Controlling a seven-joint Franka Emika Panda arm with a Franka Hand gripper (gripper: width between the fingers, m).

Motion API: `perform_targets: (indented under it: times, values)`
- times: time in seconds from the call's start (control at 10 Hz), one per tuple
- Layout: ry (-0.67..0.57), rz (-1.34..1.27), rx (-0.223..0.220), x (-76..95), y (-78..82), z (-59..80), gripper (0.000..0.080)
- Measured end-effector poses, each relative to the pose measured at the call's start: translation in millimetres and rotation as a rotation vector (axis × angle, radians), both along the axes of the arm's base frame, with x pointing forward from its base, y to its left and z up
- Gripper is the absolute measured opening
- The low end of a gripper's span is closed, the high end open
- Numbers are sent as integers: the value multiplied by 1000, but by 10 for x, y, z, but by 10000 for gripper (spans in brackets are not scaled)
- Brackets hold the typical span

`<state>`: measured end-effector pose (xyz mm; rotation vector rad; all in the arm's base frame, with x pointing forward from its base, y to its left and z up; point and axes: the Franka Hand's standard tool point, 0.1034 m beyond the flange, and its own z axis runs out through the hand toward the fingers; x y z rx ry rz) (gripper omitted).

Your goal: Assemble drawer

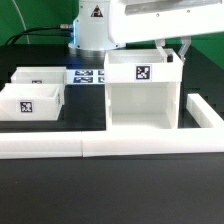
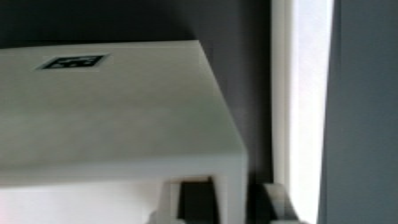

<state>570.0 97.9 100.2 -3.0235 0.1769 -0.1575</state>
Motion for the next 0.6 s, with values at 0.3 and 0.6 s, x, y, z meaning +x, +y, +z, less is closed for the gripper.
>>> perform_targets:
  times: [0.3, 0.6]
  values:
    - [5, -163, 23, 22, 18, 16, 39]
    - [32, -381, 56, 59, 53, 29, 41]
